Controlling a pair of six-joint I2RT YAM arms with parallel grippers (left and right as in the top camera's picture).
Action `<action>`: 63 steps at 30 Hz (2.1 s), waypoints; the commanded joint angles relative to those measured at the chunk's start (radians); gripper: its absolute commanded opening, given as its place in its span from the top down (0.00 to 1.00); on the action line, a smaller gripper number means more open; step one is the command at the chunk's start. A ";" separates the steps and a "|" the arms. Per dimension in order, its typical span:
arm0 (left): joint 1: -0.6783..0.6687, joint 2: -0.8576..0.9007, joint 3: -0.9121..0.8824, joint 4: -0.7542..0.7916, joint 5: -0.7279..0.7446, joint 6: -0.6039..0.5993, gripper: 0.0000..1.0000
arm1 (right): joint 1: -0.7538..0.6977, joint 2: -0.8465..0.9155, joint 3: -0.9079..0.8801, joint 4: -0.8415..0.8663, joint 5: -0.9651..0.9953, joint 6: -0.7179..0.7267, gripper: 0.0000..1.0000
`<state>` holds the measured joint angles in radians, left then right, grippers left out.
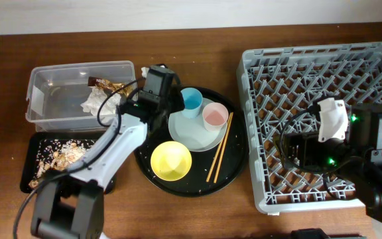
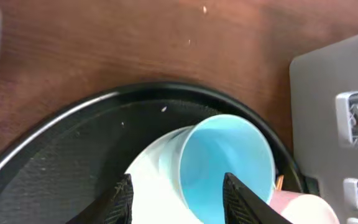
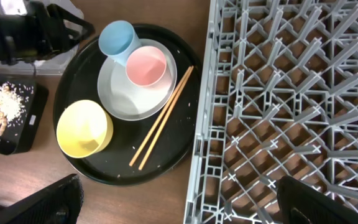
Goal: Sort waste into correct bins and load items into the dishwasher rack
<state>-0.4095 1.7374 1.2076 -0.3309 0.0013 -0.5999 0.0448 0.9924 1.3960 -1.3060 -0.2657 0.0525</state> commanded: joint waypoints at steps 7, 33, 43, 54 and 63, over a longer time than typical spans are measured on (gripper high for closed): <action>-0.003 0.112 0.008 0.016 0.089 -0.014 0.61 | 0.001 -0.002 0.019 0.001 0.042 -0.023 0.02; 0.229 -0.464 0.039 0.051 1.215 -0.026 1.00 | 0.001 0.185 0.146 0.176 -0.825 -0.315 0.02; 0.149 -0.465 0.039 0.177 1.278 -0.097 1.00 | 0.023 0.232 0.145 0.201 -1.013 -0.447 0.02; 0.076 -0.464 0.039 0.226 1.259 -0.114 1.00 | 0.093 0.244 0.145 0.255 -1.014 -0.463 0.33; 0.076 -0.464 0.039 -0.058 1.278 0.050 0.88 | 0.092 0.244 0.145 0.293 -0.945 -0.463 0.44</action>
<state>-0.3290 1.2789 1.2423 -0.3237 1.2465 -0.6678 0.1341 1.2316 1.5269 -1.0351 -1.2377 -0.4038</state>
